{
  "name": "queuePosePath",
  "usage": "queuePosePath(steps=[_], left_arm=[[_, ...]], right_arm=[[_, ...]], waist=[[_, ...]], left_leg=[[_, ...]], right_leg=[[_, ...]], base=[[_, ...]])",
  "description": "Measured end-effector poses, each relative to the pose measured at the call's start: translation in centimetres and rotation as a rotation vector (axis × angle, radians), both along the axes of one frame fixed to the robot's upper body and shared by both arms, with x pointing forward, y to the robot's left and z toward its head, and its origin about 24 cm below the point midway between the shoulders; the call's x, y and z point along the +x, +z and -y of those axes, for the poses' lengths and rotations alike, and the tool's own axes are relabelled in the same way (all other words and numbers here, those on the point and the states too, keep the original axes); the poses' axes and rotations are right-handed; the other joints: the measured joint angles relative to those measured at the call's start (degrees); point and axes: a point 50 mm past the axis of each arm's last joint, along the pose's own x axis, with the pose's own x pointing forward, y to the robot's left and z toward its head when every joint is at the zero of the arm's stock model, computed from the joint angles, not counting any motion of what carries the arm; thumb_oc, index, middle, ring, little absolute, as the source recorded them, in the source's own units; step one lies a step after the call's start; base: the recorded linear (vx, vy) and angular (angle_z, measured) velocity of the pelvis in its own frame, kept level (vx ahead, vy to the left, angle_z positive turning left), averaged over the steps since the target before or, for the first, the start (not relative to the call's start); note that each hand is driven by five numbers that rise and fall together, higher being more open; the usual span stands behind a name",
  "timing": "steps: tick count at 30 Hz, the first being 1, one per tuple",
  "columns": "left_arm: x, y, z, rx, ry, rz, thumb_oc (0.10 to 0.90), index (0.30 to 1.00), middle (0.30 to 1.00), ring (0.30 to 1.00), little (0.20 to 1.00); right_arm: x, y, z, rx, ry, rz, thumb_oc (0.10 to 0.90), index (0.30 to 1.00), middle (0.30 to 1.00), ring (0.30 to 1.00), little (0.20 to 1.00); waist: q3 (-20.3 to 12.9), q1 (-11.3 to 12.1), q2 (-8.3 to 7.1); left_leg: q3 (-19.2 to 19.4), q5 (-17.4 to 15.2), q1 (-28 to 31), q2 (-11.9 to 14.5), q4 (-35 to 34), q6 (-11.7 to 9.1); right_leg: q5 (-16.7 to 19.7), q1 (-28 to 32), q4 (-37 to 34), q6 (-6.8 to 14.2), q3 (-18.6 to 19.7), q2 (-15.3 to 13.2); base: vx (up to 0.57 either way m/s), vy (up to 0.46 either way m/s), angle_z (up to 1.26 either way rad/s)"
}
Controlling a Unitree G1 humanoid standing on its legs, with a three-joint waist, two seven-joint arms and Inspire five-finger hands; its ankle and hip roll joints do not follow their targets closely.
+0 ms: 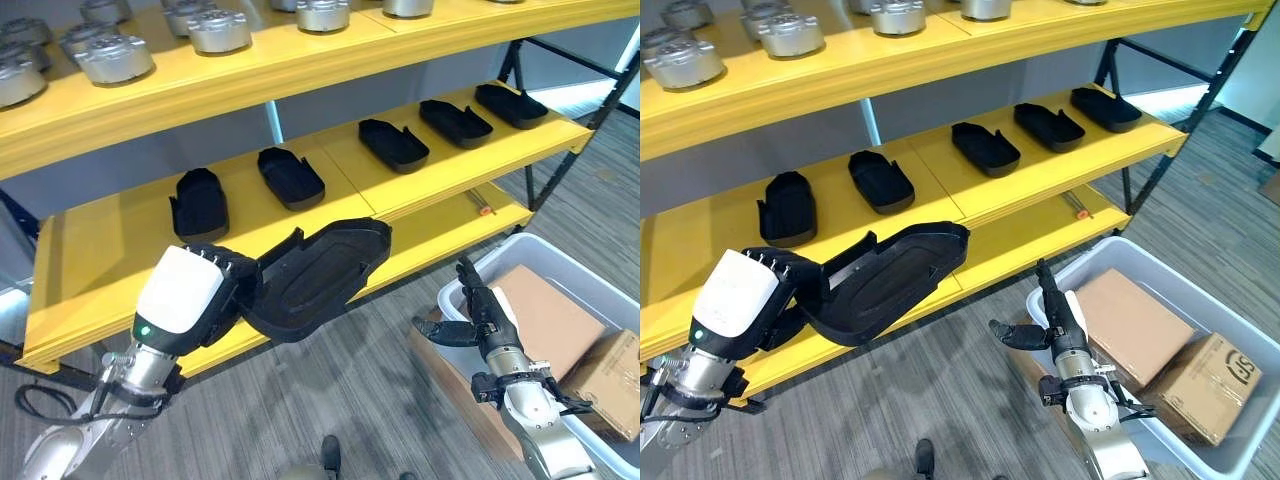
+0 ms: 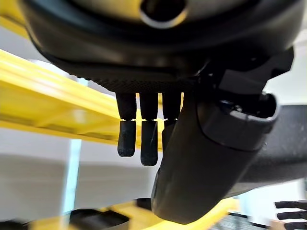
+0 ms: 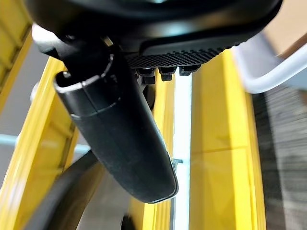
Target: Move parts from the plastic box to the shelf.
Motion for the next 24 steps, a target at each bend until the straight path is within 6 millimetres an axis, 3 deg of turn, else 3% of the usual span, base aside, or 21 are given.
queuePosePath(steps=[2,3,4,5,6,7,8,9,10,12,13,14,15,16,17,19,20,21,22,23,24], left_arm=[[-0.5,-0.6,0.0,-0.026,0.010,-0.017,0.400,0.300,0.300,0.300,0.300],[-0.7,-0.9,0.1,-0.040,0.013,-0.027,0.400,0.300,0.300,0.300,0.300],[-0.7,-1.0,0.1,-0.040,0.004,-0.031,0.400,0.300,0.300,0.300,0.300],[-0.6,-0.9,0.2,-0.041,-0.005,-0.027,0.400,0.300,0.300,0.300,0.300],[-0.5,-0.6,0.2,-0.034,-0.015,-0.016,0.400,0.300,0.300,0.300,0.300],[-0.5,-0.6,0.4,-0.036,-0.019,-0.018,0.400,0.300,0.300,0.300,0.300],[-0.5,-0.8,0.6,-0.041,-0.024,-0.023,0.400,0.300,0.300,0.300,0.300],[-0.4,-0.8,0.7,-0.042,-0.021,-0.022,0.400,0.300,0.300,0.300,0.300],[-0.3,-0.6,0.5,-0.042,-0.002,-0.018,0.400,0.300,0.300,0.300,0.300],[-0.1,-0.5,0.0,-0.037,0.038,-0.012,0.400,0.300,0.300,0.300,0.300],[-0.8,-1.0,-0.7,-0.029,0.072,-0.042,0.400,0.300,0.300,0.300,0.300],[-1.1,-1.3,-0.9,-0.024,0.084,-0.059,0.400,0.300,0.300,0.300,0.300],[-1.4,-1.5,-1.1,-0.020,0.097,-0.076,0.400,0.300,0.300,0.300,0.300],[-1.7,-1.7,-1.2,-0.020,0.104,-0.087,0.400,0.300,0.300,0.300,0.300],[-1.7,-1.9,-1.2,-0.026,0.109,-0.094,0.400,0.300,0.300,0.300,0.300],[-1.6,-1.9,-1.0,-0.031,0.101,-0.088,0.400,0.300,0.300,0.300,0.300],[-1.6,-2.0,-0.7,-0.037,0.090,-0.087,0.400,0.300,0.300,0.300,0.300],[-1.5,-2.0,-0.6,-0.036,0.087,-0.088,0.400,0.300,0.300,0.300,0.300],[-1.1,-2.0,-0.6,-0.035,0.090,-0.081,0.400,0.300,0.300,0.300,0.300],[-0.6,-1.9,-0.6,-0.038,0.102,-0.070,0.400,0.300,0.300,0.300,0.300],[-0.4,-1.8,-0.7,-0.035,0.111,-0.064,0.400,0.300,0.300,0.300,0.300]], right_arm=[[-0.2,0.1,0.2,-0.017,0.006,-0.003,0.900,1.000,1.000,1.000,1.000],[-0.6,0.1,0.3,-0.028,0.004,-0.005,0.900,1.000,1.000,1.000,1.000],[-0.9,0.3,0.4,-0.038,-0.010,-0.003,0.900,1.000,1.000,1.000,1.000],[-1.2,0.4,0.5,-0.043,-0.024,-0.004,0.900,1.000,1.000,1.000,1.000],[-1.3,0.6,0.6,-0.049,-0.038,0.003,0.900,1.000,1.000,1.000,1.000],[-1.3,0.9,0.9,-0.070,-0.041,0.013,0.900,1.000,1.000,1.000,1.000],[-1.1,1.2,1.1,-0.088,-0.039,0.021,0.900,1.000,1.000,1.000,1.000],[-1.0,1.3,1.0,-0.087,-0.038,0.026,0.900,1.000,1.000,1.000,1.000],[-0.4,1.5,0.2,-0.075,-0.016,0.043,0.900,1.000,1.000,1.000,1.000],[0.1,1.5,-0.6,-0.059,0.008,0.052,0.900,1.000,1.000,1.000,1.000],[0.0,1.2,-0.6,-0.056,0.004,0.041,0.900,1.000,1.000,1.000,1.000],[-0.2,1.1,-0.6,-0.053,-0.001,0.036,0.900,1.000,1.000,1.000,1.000],[-0.5,0.8,-0.4,-0.061,-0.012,0.029,0.900,1.000,1.000,1.000,1.000],[-0.7,0.7,-0.2,-0.075,-0.026,0.023,0.900,1.000,1.000,1.000,1.000],[-0.8,0.7,0.1,-0.090,-0.038,0.023,0.900,1.000,1.000,1.000,1.000],[-0.9,0.8,0.5,-0.109,-0.042,0.024,0.900,1.000,1.000,1.000,1.000],[-0.9,0.9,0.9,-0.137,-0.036,0.022,0.900,1.000,1.000,1.000,1.000],[-0.9,0.8,0.8,-0.136,-0.033,0.016,0.900,1.000,1.000,1.000,1.000],[-1.0,0.5,0.4,-0.114,-0.029,0.006,0.900,1.000,1.000,1.000,1.000],[-1.1,0.2,-0.1,-0.100,-0.003,-0.007,0.900,1.000,1.000,1.000,1.000],[-1.1,0.1,-0.4,-0.096,0.016,-0.012,0.900,1.000,1.000,1.000,1.000]], waist=[[-0.9,1.2,1.39],[-1.3,1.1,1.84],[-1.6,0.6,1.59],[-1.9,-0.8,1.16],[-2.2,-2.4,0.07],[-2.9,-2.8,1.13],[-3.8,-3.2,2.58],[-3.9,-3.5,2.87],[-4.1,-3.0,2.29],[-4.2,-1.7,0.48],[-3.3,1.0,-2.06],[-3.4,1.1,-2.52],[-3.4,0.7,-2.76],[-3.5,-0.3,-2.62],[-3.5,-0.9,-2.55],[-4.0,-2.5,-1.70],[-4.2,-3.3,-0.70],[-4.2,-3.8,-0.74],[-3.9,-3.9,-1.69],[-3.3,-3.8,-1.17],[-3.3,-3.7,-1.05]], left_leg=[[-0.1,-0.9,-1.2,0.0,-0.2,0.0],[3.7,-2.5,-1.4,0.8,-0.1,0.1],[10.7,-6.4,-1.3,1.7,-0.5,0.5],[15.8,-9.2,-1.2,2.3,-0.3,-1.7],[20.0,-7.8,-1.3,2.4,2.5,1.1],[20.6,-3.6,-1.1,3.6,5.5,5.9],[17.7,-2.5,0.0,3.9,4.9,6.1],[17.1,-2.3,0.2,3.7,4.7,5.9],[15.8,-1.8,-0.1,3.3,4.0,5.2],[14.3,-0.1,-1.6,2.9,4.0,3.5],[12.5,0.0,-2.1,3.4,5.8,2.2],[14.4,-2.4,-2.3,5.1,7.8,3.2],[15.1,-3.9,-2.7,8.6,10.4,0.3],[15.6,-3.6,-2.5,13.6,12.6,-2.9],[15.6,-3.2,-2.7,18.5,13.2,-4.3],[16.6,-0.2,-2.6,21.5,11.5,-5.7],[16.6,6.5,-1.7,20.7,10.5,-4.7],[17.0,4.7,-0.8,19.3,9.2,-5.9],[17.0,3.8,0.1,16.5,7.4,-5.3],[16.7,3.5,1.1,15.0,5.6,-4.8],[16.4,3.4,1.6,15.0,4.7,-4.7]], right_leg=[[-0.1,0.3,-0.1,-0.4,-1.8,-0.1],[-0.1,1.0,-0.6,-0.4,-3.6,-0.7],[0.0,2.1,-0.9,-0.2,-8.3,-2.5],[0.0,2.9,-1.3,-0.4,-10.2,-3.0],[-0.7,3.6,-0.6,-0.4,-10.4,-5.4],[-2.1,3.6,2.1,-0.2,-10.5,-5.3],[-5.2,1.6,9.1,0.2,-10.1,-6.6],[-6.4,0.2,12.7,0.0,-9.4,-7.5],[-8.0,-2.7,12.2,0.4,-5.6,-7.4],[-6.2,-4.5,9.9,0.9,-4.3,-8.0],[-5.5,-4.6,9.5,0.0,-3.7,-9.1],[-5.4,-3.9,9.1,0.1,-3.7,-9.2],[-5.1,-2.6,8.6,0.3,-4.6,-9.3],[-5.1,-1.5,8.8,0.3,-6.0,-8.9],[-4.9,-1.2,8.8,0.7,-6.5,-9.4],[-4.4,-1.2,9.7,1.8,-7.1,-11.1],[-3.7,-1.4,10.5,3.4,-7.3,-12.3],[-3.0,-1.4,10.9,4.4,-7.2,-13.6],[-1.0,-1.7,12.0,5.7,-7.1,-16.2],[-0.8,-4.3,16.5,5.7,-6.5,-18.2],[-2.0,-5.4,17.6,5.7,-6.5,-18.2]], base=[[-0.08,-0.011,0.52],[-0.05,0.041,0.95],[-0.03,0.048,1.28],[0.01,0.050,1.79],[-0.09,0.051,1.66],[-0.11,0.113,1.49],[-0.10,0.115,0.95],[-0.07,0.167,0.73],[-0.07,0.176,0.63],[-0.09,0.293,0.23],[-0.08,0.378,-0.26],[-0.06,0.312,-0.18],[-0.03,0.371,0.27],[-0.07,0.475,0.40],[-0.08,0.534,0.31],[-0.09,0.423,0.33],[-0.06,0.420,0.38],[-0.05,0.469,0.35],[-0.12,0.519,0.30],[-0.11,0.484,0.23],[-0.11,0.463,0.23]])
